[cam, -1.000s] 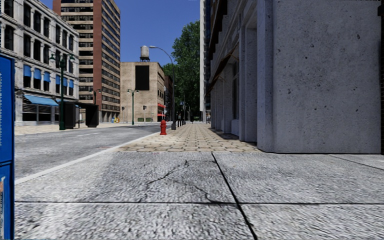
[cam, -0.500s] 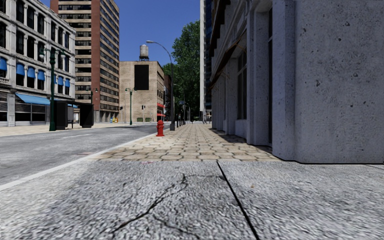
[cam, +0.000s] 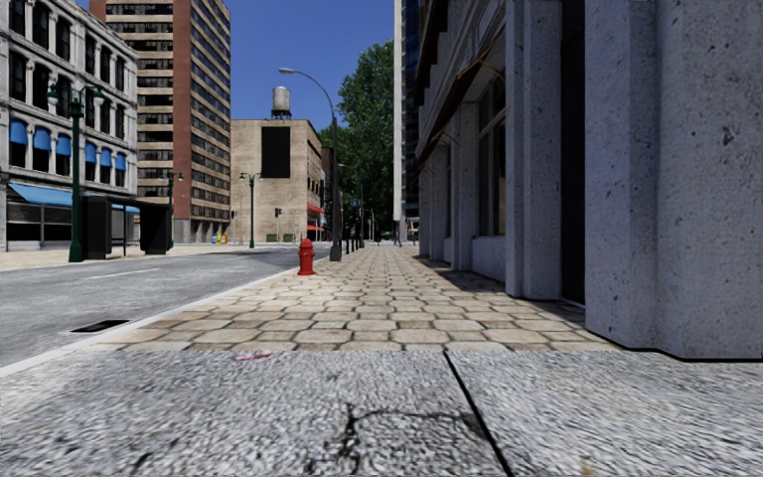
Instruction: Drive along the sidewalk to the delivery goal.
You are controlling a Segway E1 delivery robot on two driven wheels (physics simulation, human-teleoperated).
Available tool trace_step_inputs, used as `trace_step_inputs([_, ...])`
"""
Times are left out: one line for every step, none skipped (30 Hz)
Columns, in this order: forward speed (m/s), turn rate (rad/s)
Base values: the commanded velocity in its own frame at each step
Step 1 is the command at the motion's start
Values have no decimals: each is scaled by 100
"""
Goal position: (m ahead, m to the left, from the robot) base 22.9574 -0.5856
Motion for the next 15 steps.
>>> trace_step_inputs([200, 0])
trace_step_inputs([200, 0])
trace_step_inputs([200, 0])
trace_step_inputs([200, 0])
trace_step_inputs([200, 0])
trace_step_inputs([200, 0])
trace_step_inputs([200, 0])
trace_step_inputs([200, 0])
trace_step_inputs([200, 0])
trace_step_inputs([200, 0])
trace_step_inputs([200, 0])
trace_step_inputs([200, 0])
trace_step_inputs([200, -12])
trace_step_inputs([200, -8])
trace_step_inputs([200, 0])
